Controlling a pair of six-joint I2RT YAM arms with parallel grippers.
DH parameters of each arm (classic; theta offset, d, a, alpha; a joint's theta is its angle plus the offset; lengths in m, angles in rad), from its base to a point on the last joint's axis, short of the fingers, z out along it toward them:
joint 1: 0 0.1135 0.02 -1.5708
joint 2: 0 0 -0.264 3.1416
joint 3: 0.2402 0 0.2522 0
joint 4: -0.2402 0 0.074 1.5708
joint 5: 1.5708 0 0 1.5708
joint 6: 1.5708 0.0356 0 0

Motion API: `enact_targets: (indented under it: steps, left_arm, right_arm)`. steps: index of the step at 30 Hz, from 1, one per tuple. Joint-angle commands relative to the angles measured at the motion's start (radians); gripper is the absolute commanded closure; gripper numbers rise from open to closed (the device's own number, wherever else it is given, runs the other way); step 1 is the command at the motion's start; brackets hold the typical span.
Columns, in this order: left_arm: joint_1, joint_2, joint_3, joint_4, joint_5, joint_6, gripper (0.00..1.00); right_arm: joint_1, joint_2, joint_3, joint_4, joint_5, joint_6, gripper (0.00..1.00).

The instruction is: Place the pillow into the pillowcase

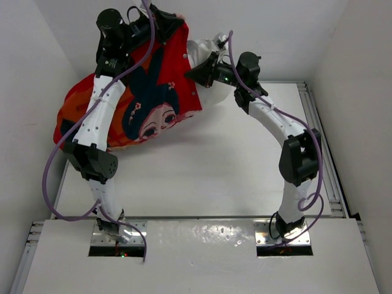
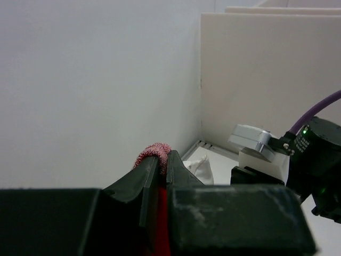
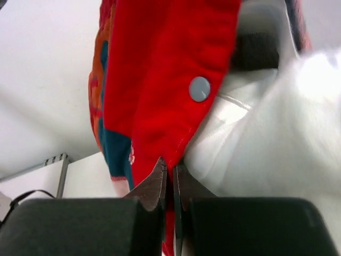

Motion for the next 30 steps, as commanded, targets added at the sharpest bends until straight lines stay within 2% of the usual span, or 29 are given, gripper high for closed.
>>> enact_targets:
  steps: [1, 5, 7, 12, 15, 18, 19, 23, 24, 25, 28, 29, 30]
  left_arm:
    - [-0.005, -0.070, -0.042, 0.085, -0.006, 0.023, 1.00]
    - [-0.013, -0.060, -0.088, 0.091, -0.009, 0.031, 1.00]
    - [-0.027, -0.054, -0.108, 0.102, -0.012, 0.033, 1.00]
    - [-0.088, 0.009, -0.070, 0.175, -0.037, 0.007, 1.00]
    - [-0.131, 0.123, 0.131, 0.207, -0.019, -0.048, 1.00]
    - [-0.165, 0.127, 0.181, 0.321, 0.003, -0.075, 1.00]
    - [-0.171, 0.119, 0.187, 0.330, 0.012, -0.064, 1.00]
    - [-0.151, 0.090, 0.185, 0.271, 0.061, -0.061, 1.00]
    - [-0.136, 0.051, 0.126, 0.234, 0.087, -0.055, 1.00]
    - [-0.117, 0.026, 0.081, 0.212, 0.101, -0.049, 1.00]
    - [-0.010, -0.077, -0.070, 0.064, 0.173, 0.028, 1.00]
    - [0.052, -0.105, -0.112, 0.028, 0.211, 0.064, 1.00]
    - [0.082, -0.135, -0.156, -0.100, 0.288, 0.100, 1.00]
  right_arm:
    - [-0.006, -0.040, 0.005, -0.039, 0.094, -0.007, 1.00]
    - [-0.067, -0.152, -0.050, -0.200, 0.399, -0.138, 1.00]
    - [-0.098, -0.201, -0.070, -0.207, 0.519, -0.142, 1.00]
    - [-0.176, -0.249, 0.017, -0.306, 0.680, -0.172, 1.00]
    - [-0.172, -0.291, 0.061, -0.362, 0.823, -0.298, 1.00]
    - [-0.107, -0.347, 0.077, -0.383, 0.965, -0.482, 1.00]
    - [-0.043, -0.364, 0.063, -0.360, 0.978, -0.604, 1.00]
    - [0.132, -0.403, -0.050, -0.359, 0.886, -0.775, 1.00]
    - [0.193, -0.383, -0.075, -0.412, 0.830, -0.806, 1.00]
    - [0.194, -0.366, -0.084, -0.412, 0.773, -0.806, 1.00]
    - [0.307, -0.291, -0.107, -0.611, 0.590, -0.895, 1.00]
    - [0.318, -0.274, -0.109, -0.645, 0.532, -0.896, 0.99]
    - [0.324, -0.245, -0.112, -0.673, 0.395, -0.889, 0.93]
